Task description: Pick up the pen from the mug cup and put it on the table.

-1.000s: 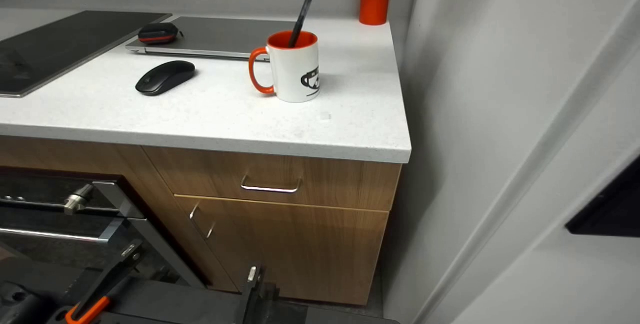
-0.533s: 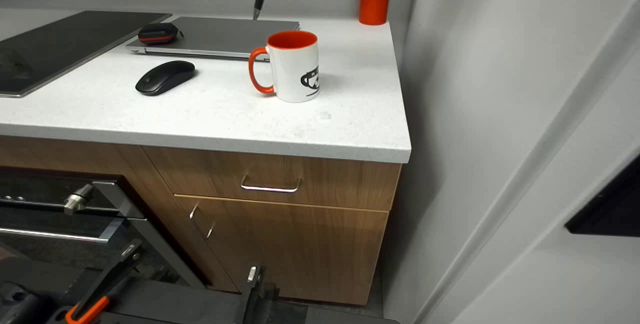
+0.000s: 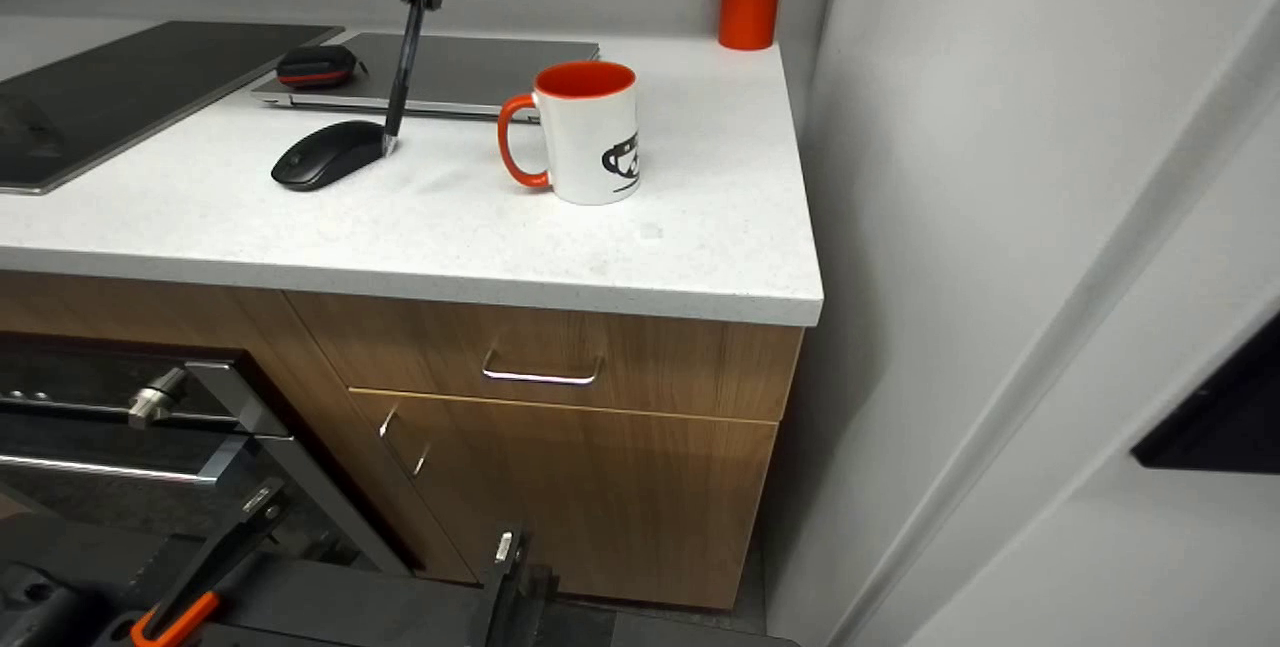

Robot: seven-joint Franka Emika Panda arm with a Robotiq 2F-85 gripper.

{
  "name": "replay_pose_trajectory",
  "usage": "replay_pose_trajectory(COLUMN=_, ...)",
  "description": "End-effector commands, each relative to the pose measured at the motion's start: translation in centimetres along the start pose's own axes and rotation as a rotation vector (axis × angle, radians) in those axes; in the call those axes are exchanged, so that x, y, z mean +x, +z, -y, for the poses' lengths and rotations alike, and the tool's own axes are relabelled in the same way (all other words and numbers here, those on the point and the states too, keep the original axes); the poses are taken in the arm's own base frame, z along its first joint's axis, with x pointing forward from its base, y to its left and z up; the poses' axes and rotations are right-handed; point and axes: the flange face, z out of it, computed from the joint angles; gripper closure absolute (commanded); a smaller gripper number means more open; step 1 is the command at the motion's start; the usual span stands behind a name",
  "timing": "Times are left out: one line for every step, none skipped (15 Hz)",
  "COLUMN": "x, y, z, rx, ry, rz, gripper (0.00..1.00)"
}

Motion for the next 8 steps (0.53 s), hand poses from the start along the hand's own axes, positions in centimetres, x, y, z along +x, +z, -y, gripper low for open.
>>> replay_pose_trajectory(x=3.2, y=4.4, z=-0.6, rx=-0.065, ry=0.031, rz=0.056, gripper=0.97)
replay_pose_trajectory(x=3.9, y=5.7, z=-0.9, rx=-0.079, ry=0.044, rz=0.069, gripper=0.97)
replay_pose_trajectory(x=4.5, y=6.9, z=-1.4, rx=-0.101, ry=0.057, rz=0.079, gripper=0.97)
replay_pose_trajectory(x=5.0, y=7.8, z=-1.7, rx=-0.122, ry=0.072, rz=0.088, gripper=0.97)
replay_pose_trajectory(x=5.5, y=8.6, z=-2.1, rx=-0.137, ry=0.082, rz=0.094, gripper=0.97)
replay_pose_trajectory(x=5.9, y=9.2, z=-2.3, rx=-0.15, ry=0.093, rz=0.099, gripper=0.97)
replay_pose_trajectory(x=6.3, y=9.5, z=-2.6, rx=-0.16, ry=0.102, rz=0.102, gripper=0.97)
replay_pose_trajectory(x=6.6, y=9.7, z=-2.7, rx=-0.162, ry=0.111, rz=0.108, gripper=0.97)
